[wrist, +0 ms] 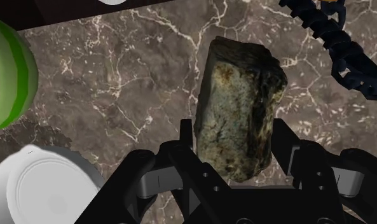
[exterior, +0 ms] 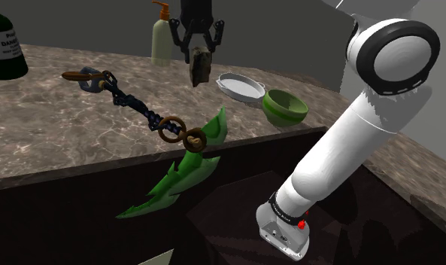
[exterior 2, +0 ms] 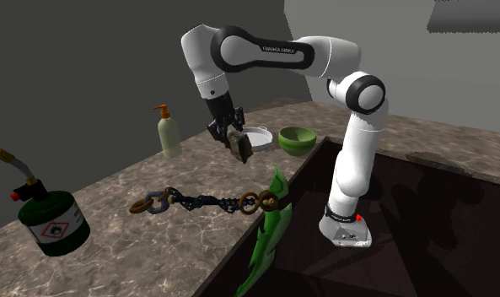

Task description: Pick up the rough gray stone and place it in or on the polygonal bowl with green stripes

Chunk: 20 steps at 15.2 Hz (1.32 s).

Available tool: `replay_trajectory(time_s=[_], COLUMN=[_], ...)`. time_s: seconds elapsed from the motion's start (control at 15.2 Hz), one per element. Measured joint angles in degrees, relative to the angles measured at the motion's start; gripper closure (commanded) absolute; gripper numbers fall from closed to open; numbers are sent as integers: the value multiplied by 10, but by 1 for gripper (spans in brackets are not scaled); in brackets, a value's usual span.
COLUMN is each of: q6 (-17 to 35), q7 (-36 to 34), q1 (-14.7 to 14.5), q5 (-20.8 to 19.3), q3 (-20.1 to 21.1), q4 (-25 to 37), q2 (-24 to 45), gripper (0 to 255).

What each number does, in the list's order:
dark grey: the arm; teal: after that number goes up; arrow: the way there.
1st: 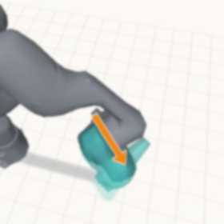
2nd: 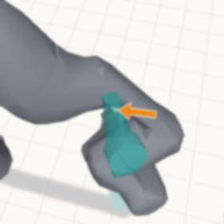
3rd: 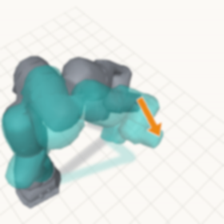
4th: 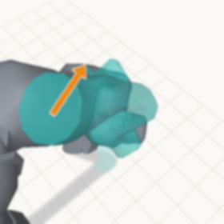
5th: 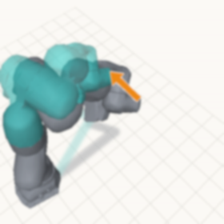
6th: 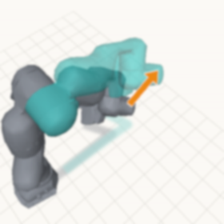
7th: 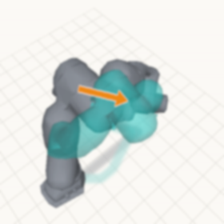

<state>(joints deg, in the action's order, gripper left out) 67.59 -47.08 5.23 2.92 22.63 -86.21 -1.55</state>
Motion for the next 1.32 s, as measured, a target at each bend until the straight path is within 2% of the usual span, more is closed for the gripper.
replay_trajectory(time_s=[0.46,0.99,1.32], q6=[-63,-55,-56], q7=[-10,102,181], q1=[-4,40,61], q5=[-8,-1,-21], q3=[4,-56,-106], q4=[90,-49,-117], q2=[29,-107,-177], gripper=[255,255,255])
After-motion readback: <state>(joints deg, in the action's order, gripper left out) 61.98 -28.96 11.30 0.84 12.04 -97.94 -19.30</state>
